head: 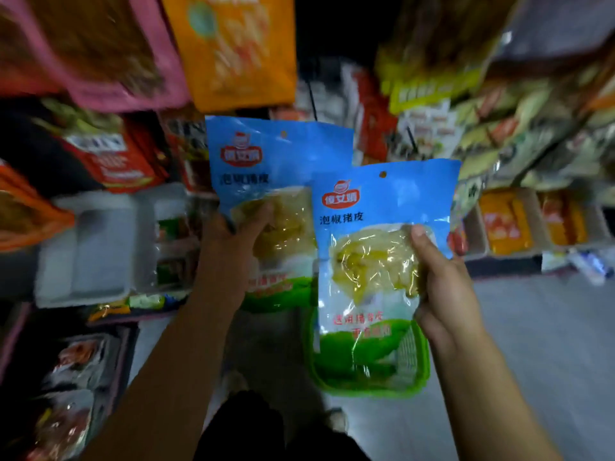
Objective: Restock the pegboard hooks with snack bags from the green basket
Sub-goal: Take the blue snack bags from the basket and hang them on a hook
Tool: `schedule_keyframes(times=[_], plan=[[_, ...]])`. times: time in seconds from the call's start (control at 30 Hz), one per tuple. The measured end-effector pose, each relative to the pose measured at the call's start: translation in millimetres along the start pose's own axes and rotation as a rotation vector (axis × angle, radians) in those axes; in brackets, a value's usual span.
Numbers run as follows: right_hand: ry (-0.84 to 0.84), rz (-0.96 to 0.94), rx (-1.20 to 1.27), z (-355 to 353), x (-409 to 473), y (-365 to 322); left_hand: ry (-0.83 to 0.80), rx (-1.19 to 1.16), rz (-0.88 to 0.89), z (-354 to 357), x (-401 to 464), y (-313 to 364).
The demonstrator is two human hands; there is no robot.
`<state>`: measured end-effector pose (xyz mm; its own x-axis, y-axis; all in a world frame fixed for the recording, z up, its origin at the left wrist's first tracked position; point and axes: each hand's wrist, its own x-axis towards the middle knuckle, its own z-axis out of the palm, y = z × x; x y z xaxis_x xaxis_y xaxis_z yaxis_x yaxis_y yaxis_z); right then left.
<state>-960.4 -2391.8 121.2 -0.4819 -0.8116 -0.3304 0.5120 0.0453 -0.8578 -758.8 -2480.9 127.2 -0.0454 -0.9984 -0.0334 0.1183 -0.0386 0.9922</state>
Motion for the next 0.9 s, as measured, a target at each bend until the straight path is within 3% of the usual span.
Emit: schedule_keyframes(times=[0.17, 0.43, 0.67, 0.8, 0.9], plan=[[-0.182, -0.136, 0.001, 96, -4, -61, 0.117, -0.102, 0.255, -38, 27, 102], [-0.451, -0.446, 0.023, 239, -18, -130, -0.017, -0.243, 0.545, -88, 76, 235], [-0.55, -0.65, 0.014, 347, -7, -137, -0.197, -0.29, 0.597, -141, 120, 307], [-0.54, -0.727, 0.044, 375, 2, -137, -0.414, -0.286, 0.509, -162, 135, 332], [-0.521, -0.752, 0.023, 380, 10, -141, -0.397, -0.266, 0.548, -168, 141, 353]])
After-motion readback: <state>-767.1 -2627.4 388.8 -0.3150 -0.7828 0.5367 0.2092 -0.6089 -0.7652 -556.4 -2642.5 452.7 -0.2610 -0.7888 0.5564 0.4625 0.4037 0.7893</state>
